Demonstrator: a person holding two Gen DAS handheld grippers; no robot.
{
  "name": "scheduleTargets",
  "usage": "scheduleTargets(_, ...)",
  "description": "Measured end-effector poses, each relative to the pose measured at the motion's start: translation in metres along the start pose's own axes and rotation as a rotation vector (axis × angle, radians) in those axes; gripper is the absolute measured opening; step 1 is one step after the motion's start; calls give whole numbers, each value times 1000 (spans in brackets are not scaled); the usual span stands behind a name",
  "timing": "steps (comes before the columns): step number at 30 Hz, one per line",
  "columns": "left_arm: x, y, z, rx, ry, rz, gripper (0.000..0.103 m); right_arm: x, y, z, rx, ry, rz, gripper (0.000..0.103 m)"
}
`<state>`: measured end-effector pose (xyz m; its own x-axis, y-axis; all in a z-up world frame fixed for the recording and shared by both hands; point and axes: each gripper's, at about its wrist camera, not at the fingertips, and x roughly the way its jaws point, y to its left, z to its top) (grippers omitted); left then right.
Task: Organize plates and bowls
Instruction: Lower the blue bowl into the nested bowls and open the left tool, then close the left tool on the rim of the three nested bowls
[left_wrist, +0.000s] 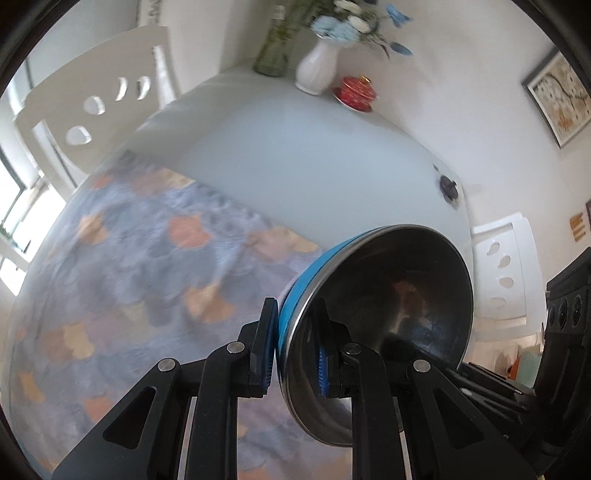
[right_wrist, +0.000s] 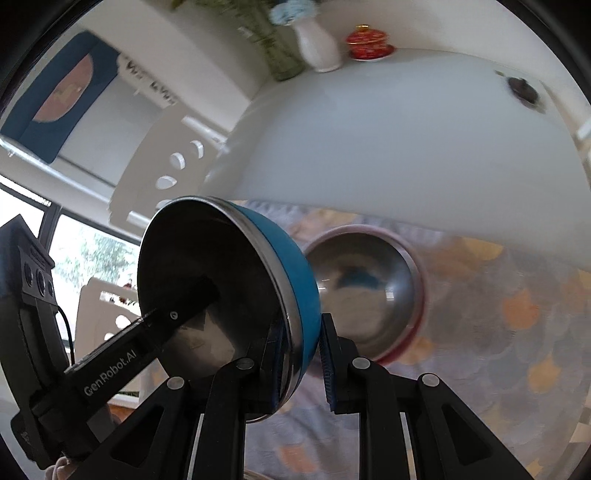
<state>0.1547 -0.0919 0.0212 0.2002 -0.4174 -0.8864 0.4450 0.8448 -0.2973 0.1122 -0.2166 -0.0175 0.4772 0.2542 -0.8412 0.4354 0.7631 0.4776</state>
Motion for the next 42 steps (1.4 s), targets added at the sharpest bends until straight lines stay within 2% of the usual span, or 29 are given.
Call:
scheduleTargets(9,34,-19,-4,34,49,8,15,14,-44,1,81,10,-7,17)
scheduleTargets(13,45,-23,-7,75,55,55,15,20,-51,1,92,12,-11,17)
scheduleTargets(19,50,-22,-8,90,51,77,15,26,-58,0,108,15,-16,19)
scheduleTargets(24,50,-26,-11,134,37,128,16,27,-63,-1,124,-5,-30,23)
scheduleTargets(32,50,-24,-13,117,45,126,16,22,-68,-2,143,-43,-41,23)
scheduleTargets(34,49,-23,-12,114,45,126,16,20,-72,-3,146,-45,-45,28)
scheduleTargets(37,47,-21,-11,101,42,126,26,23,-75,-3,145,-38,-65,42)
scheduleTargets(40,46,-18,-10,88,47,127,27,26,-79,-4,158,-31,-65,45)
scheduleTargets(42,45,-16,-9,78,52,126,35,29,-79,-3,157,-11,-72,46)
